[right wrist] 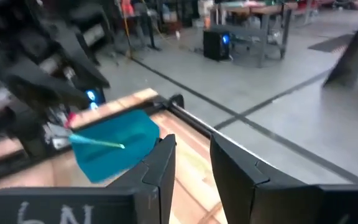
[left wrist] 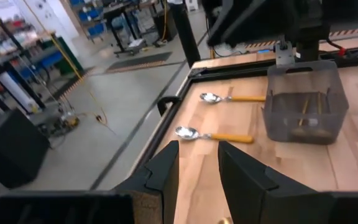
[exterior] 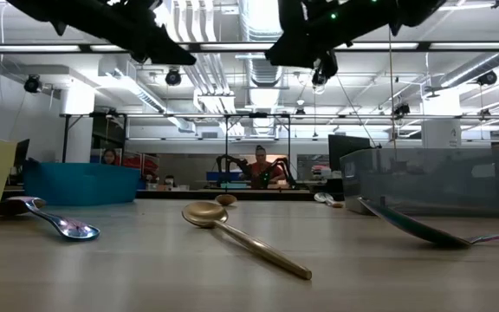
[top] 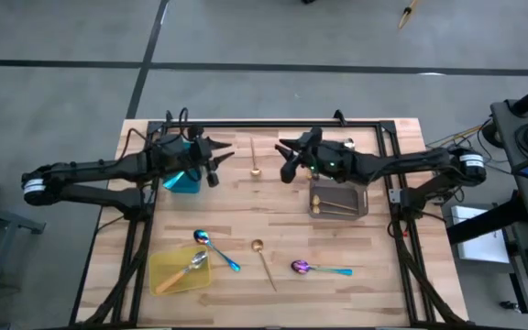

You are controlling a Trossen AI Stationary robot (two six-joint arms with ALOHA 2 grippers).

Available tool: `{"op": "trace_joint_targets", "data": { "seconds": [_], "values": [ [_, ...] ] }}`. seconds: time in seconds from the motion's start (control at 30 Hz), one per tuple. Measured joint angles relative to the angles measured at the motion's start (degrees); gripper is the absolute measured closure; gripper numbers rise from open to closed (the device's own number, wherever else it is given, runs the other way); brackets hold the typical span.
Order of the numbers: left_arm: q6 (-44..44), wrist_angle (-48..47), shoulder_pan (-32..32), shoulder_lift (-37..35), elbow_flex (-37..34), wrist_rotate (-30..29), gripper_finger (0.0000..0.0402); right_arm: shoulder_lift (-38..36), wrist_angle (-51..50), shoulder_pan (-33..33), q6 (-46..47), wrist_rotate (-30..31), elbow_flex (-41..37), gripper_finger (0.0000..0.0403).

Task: Sort silverware by color (type)
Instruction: Put the yellow spoon into the yellow bin

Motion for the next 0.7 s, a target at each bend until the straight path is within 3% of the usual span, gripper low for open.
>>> {"op": "trace_joint_targets", "data": {
  "seconds": [0.4,0.7],
  "values": [
    [8.7,-0.6,0.3,0.0,0.2,0.0,0.0308,7.1,-33.0,-5.1,7.4,0.3,16.0,0.0335],
    [19.0,-0.5,0.6,0.0,-0.2,0.0,0.0309,14.6,-45.1,-11.3,13.5,-0.4,21.0,0.0335]
  ]
}}
